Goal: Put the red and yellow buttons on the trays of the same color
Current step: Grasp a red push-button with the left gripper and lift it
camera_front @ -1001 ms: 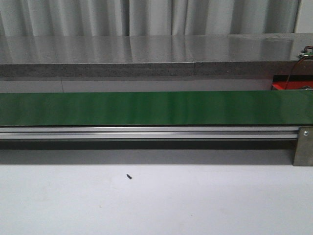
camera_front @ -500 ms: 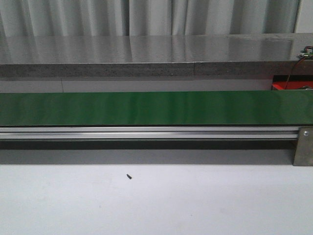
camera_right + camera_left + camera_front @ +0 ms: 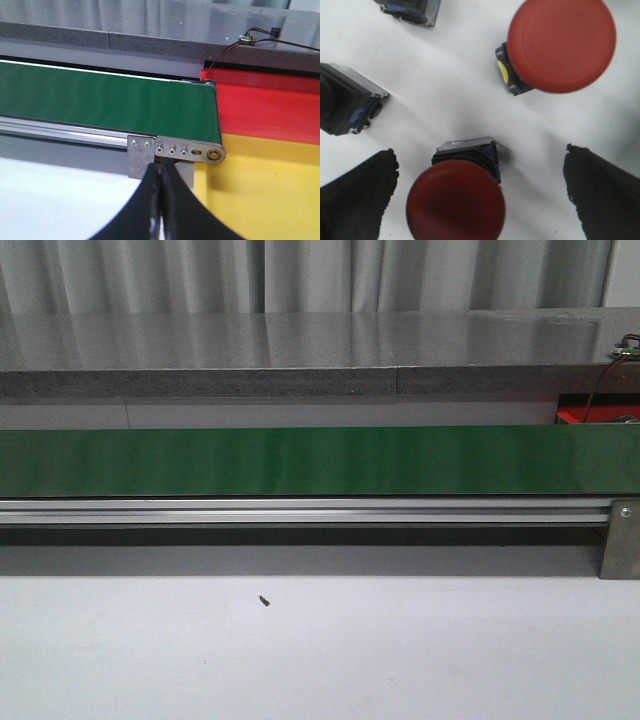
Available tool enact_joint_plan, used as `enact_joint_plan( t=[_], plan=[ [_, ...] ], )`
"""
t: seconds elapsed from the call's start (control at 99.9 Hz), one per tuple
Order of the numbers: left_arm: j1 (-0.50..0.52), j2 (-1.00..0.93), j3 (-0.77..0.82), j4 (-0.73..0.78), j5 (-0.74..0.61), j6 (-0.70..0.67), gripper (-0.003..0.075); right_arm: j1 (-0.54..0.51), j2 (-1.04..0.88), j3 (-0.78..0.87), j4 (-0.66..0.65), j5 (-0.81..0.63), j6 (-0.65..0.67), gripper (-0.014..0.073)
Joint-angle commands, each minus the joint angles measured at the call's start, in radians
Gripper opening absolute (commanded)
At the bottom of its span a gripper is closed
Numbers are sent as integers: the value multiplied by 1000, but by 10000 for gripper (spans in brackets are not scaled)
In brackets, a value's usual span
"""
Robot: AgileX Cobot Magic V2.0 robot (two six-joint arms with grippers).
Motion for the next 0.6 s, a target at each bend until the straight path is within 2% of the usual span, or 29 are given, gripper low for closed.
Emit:
enact_joint_plan(
  t=[0.0, 0.38, 0.5, 0.591],
  plan=[
    [2, -38, -30, -2, -35, -3, 582, -2, -18, -18, -16, -79, -1, -96],
    [2, -38, -30, 4, -37, -3, 162, -2, -18, -18, -16, -79, -1, -96],
    [2, -47, -43, 4, -9, -3, 85, -2, -18, -18, -16, -79, -1, -96],
    [2, -63, -74, 0, 39, -3, 56, -2, -18, -18, -16, -79, -1, -96]
  ],
)
